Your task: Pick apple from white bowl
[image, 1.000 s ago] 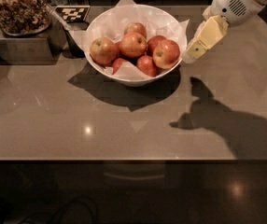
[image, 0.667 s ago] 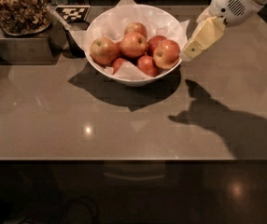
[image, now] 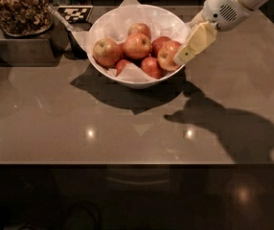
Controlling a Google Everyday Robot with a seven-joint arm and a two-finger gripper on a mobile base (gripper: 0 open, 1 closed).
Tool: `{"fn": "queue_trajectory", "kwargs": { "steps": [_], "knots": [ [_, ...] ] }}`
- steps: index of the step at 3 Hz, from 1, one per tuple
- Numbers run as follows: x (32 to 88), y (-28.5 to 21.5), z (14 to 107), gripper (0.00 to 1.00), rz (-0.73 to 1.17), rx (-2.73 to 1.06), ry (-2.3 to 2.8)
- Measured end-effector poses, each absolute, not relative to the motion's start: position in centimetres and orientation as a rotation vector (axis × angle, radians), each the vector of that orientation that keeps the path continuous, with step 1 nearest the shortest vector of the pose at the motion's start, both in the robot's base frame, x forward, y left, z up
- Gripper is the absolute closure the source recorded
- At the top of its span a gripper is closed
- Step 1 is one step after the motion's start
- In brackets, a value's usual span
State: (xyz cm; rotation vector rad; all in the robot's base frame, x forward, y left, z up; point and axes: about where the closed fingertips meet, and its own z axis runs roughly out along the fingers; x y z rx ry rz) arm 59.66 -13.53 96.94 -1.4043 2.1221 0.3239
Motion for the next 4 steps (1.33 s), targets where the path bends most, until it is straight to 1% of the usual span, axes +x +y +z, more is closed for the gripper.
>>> {"fn": "queue_trajectory", "kwargs": {
  "steps": [1,2,3,4],
  "knots": [
    [61.1,-10.3,95.4,0.18,0.388,-1.476,2.081],
    [62.3,-8.1,94.0,0.20,0.444,-1.527,2.062],
    [63.4,-7.1,93.3,0.20,0.453,-1.553,2.036],
    [64.3,-8.6,92.8,0.20,0.390,-1.569,2.063]
  ]
}}
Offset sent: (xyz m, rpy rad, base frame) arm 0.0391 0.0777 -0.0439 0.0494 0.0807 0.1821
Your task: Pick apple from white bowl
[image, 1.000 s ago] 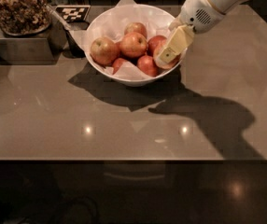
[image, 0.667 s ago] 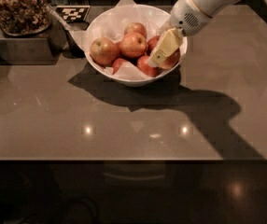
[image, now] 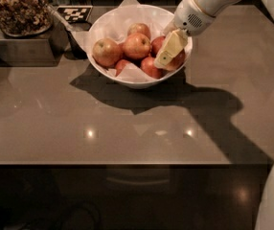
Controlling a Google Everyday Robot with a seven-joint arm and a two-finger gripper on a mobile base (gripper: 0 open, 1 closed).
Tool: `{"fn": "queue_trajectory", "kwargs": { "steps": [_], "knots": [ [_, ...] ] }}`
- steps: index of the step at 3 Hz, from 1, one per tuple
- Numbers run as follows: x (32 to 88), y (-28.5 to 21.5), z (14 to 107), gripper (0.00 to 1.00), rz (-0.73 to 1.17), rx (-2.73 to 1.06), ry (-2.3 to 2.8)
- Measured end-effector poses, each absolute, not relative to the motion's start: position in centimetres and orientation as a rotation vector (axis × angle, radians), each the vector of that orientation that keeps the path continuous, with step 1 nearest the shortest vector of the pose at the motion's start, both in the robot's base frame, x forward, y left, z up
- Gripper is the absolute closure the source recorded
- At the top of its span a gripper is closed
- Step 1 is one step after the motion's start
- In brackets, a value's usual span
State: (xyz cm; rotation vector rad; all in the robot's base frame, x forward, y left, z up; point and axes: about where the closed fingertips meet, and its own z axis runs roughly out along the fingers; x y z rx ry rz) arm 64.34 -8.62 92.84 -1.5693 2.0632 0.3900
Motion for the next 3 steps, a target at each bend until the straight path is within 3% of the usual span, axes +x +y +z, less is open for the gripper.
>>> {"fn": "queue_trajectory", "kwargs": {
  "steps": [2,3],
  "knots": [
    [65.2,-11.2,92.3,0.09,0.334,-1.548,2.114],
    [64.8,-10.8,91.2,0.19,0.396,-1.514,2.135]
  ]
}}
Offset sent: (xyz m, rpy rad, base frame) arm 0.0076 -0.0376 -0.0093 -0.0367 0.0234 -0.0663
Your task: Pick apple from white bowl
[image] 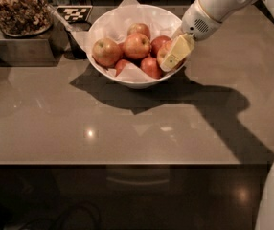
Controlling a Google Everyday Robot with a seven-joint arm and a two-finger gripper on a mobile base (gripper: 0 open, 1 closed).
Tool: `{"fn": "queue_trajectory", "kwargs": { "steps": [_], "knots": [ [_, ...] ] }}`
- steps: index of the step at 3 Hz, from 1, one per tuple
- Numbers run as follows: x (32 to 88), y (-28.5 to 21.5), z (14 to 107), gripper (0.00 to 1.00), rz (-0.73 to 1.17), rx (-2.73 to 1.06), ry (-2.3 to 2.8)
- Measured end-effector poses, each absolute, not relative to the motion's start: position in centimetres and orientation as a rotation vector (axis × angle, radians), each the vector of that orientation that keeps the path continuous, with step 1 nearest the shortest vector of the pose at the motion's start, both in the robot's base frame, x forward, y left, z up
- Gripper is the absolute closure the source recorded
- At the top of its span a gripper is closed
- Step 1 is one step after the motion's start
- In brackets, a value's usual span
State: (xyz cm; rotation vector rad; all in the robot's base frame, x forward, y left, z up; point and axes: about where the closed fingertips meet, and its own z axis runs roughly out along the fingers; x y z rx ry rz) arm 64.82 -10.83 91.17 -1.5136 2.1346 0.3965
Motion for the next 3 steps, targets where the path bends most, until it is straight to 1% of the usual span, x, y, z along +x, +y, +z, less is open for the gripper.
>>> {"fn": "queue_trajectory", "kwargs": {
  "steps": [1,2,3],
  "knots": [
    [64.45,-10.53,90.46,0.26,0.434,-1.477,2.145],
    [64.13,-10.66,90.09,0.45,0.439,-1.442,2.151],
    [63.91,-10.66,90.71,0.68,0.448,-1.429,2.140]
  ]
}}
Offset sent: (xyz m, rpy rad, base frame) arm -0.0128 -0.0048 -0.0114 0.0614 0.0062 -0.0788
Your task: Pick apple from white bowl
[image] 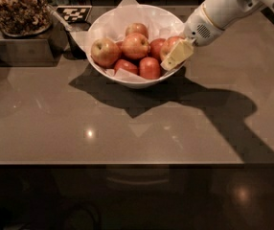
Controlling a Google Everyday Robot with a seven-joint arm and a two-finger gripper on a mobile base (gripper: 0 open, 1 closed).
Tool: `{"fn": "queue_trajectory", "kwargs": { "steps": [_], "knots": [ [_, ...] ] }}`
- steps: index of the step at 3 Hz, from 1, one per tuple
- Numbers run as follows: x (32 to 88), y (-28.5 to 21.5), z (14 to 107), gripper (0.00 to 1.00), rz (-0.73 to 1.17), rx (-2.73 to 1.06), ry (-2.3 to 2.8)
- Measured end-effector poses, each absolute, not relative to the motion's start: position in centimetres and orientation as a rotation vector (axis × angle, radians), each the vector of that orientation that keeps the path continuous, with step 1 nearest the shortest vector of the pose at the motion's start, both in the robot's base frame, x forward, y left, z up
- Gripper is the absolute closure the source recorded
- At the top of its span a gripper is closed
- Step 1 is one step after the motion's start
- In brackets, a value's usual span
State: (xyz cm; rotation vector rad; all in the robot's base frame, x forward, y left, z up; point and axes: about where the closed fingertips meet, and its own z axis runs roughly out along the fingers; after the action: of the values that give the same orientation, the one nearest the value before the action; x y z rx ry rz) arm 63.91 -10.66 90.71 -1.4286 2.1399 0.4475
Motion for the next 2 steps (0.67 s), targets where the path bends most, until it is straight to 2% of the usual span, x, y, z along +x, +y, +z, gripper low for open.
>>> {"fn": "queue_trajectory", "kwargs": {
  "steps": [1,2],
  "knots": [
    [63.7,-10.0,93.0,0.91,0.479,-1.430,2.094],
    [63.5,-9.4,95.1,1.00,0.521,-1.435,2.052]
  ]
}}
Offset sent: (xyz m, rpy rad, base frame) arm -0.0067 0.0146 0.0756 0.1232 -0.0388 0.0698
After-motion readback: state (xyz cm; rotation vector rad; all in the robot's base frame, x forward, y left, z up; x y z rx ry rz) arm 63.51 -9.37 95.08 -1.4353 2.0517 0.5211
